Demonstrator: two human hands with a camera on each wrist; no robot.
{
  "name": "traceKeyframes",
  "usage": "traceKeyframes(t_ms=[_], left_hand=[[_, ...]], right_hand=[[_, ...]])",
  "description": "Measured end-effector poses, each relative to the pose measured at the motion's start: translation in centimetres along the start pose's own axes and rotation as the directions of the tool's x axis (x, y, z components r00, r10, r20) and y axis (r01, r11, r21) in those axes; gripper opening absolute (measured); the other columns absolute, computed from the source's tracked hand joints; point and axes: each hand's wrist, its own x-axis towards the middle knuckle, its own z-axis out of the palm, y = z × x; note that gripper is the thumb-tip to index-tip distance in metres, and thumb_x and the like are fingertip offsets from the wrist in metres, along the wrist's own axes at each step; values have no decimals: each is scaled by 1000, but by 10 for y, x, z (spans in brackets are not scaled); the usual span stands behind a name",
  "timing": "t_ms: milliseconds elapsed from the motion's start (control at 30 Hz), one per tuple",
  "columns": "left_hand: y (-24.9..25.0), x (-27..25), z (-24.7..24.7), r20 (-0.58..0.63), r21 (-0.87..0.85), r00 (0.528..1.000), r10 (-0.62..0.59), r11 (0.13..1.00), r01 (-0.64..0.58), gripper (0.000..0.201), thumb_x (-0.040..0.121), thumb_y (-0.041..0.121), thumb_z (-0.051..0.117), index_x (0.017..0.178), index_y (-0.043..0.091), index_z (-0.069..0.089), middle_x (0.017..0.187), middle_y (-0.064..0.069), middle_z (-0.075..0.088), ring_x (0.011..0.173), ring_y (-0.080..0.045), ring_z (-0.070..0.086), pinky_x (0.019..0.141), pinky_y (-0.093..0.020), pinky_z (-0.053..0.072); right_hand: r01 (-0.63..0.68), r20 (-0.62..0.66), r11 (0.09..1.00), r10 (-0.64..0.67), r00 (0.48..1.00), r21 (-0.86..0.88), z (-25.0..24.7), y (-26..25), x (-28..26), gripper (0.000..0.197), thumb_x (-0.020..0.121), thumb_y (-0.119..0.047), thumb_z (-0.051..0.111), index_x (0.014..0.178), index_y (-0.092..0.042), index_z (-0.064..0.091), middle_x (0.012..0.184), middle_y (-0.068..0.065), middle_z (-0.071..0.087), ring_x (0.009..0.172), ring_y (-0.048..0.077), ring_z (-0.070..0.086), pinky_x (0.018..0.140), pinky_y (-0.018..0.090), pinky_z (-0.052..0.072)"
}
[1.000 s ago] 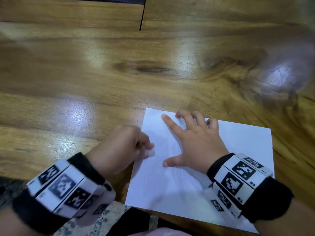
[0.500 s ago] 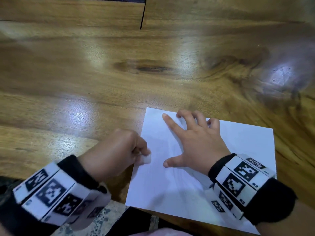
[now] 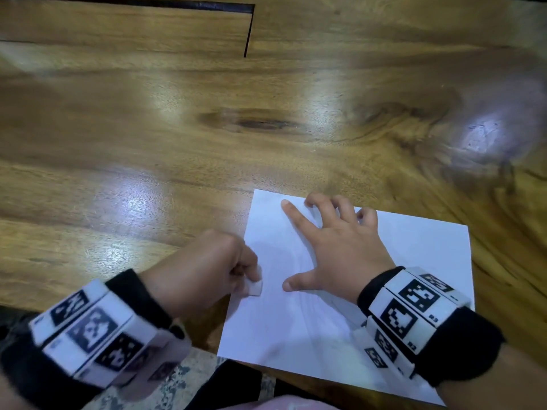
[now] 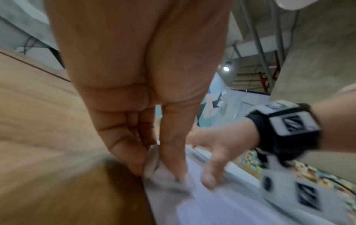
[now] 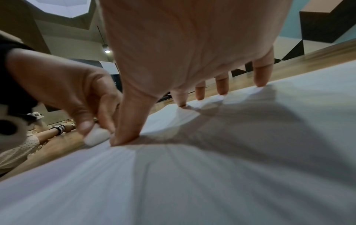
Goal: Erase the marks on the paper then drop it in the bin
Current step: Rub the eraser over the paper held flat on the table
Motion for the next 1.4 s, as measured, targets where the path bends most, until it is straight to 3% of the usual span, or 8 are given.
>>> traceKeyframes(t_ms=[200, 300, 433, 700, 833, 933, 1133, 1400], left_hand=[[14, 43, -17, -270, 47, 963, 11, 999, 2, 6, 75, 23, 70, 79, 19, 67, 70, -2, 64, 63, -15, 52, 55, -22, 33], [5, 16, 2, -192, 13, 980, 57, 998, -56, 23, 74, 21, 71, 59, 25, 54, 59, 5, 52, 56, -9, 46, 51, -10, 29], [-3, -5, 4, 6, -24, 1000, 14, 1000, -13, 10, 70, 19, 74, 75, 25, 67, 65, 15, 61, 62, 5, 52, 59, -6, 36], [7, 42, -16, -340, 30, 940, -37, 998, 50, 10, 77, 18, 68, 87, 16, 66, 70, 2, 54, 64, -14, 47, 55, -21, 33], [-1, 7, -3, -140, -30, 990, -23, 999, 19, 26, 72, 24, 73, 55, 29, 55, 61, 5, 56, 59, -12, 50, 56, -24, 37], [-3, 2, -5, 60, 7, 997, -52, 999, 51, 11, 69, 17, 75, 67, 26, 68, 67, 5, 65, 62, -6, 56, 57, -18, 40], [9, 47, -21, -325, -43, 943, -75, 997, 65, 12, 74, 21, 71, 85, 19, 67, 65, 2, 61, 59, -10, 52, 54, -13, 37], [14, -2, 15, -63, -32, 998, 21, 999, -23, 7, 75, 17, 69, 81, 20, 68, 80, 1, 61, 74, -12, 54, 66, -21, 40]], right_hand=[[0, -4, 1000, 0, 1000, 3, 0, 0, 0, 111, 62, -81, 54, 145, -42, -9, 145, -7, 2, 129, 22, 6, 101, 47, 14], [4, -9, 1000, -4, 1000, 0, 0, 1, 0, 111, 62, -82, 53, 145, -42, -9, 145, -7, 2, 131, 22, 7, 101, 47, 15], [5, -11, 1000, -5, 1000, 6, 1, 0, 0, 111, 62, -81, 54, 145, -42, -10, 146, -7, 2, 131, 23, 7, 101, 47, 15], [3, -2, 1000, -3, 1000, 5, 1, 1, 0, 110, 63, -81, 53, 144, -42, -11, 145, -7, 1, 131, 22, 5, 101, 47, 15], [2, 0, 1000, -2, 1000, -6, 1, 1, 0, 111, 62, -82, 52, 144, -42, -11, 145, -8, 2, 131, 22, 6, 101, 47, 15], [-1, -2, 1000, 1, 1000, -8, 1, 0, 0, 111, 62, -82, 52, 144, -42, -11, 144, -7, 2, 130, 22, 6, 101, 46, 15], [-8, 0, 1000, 8, 1000, -5, 1, 0, 0, 112, 61, -82, 53, 144, -43, -11, 146, -7, 2, 128, 22, 4, 102, 48, 13], [2, -7, 1000, -2, 1000, 10, 1, 0, 0, 112, 62, -82, 53, 144, -42, -11, 144, -7, 2, 129, 22, 4, 102, 47, 14]])
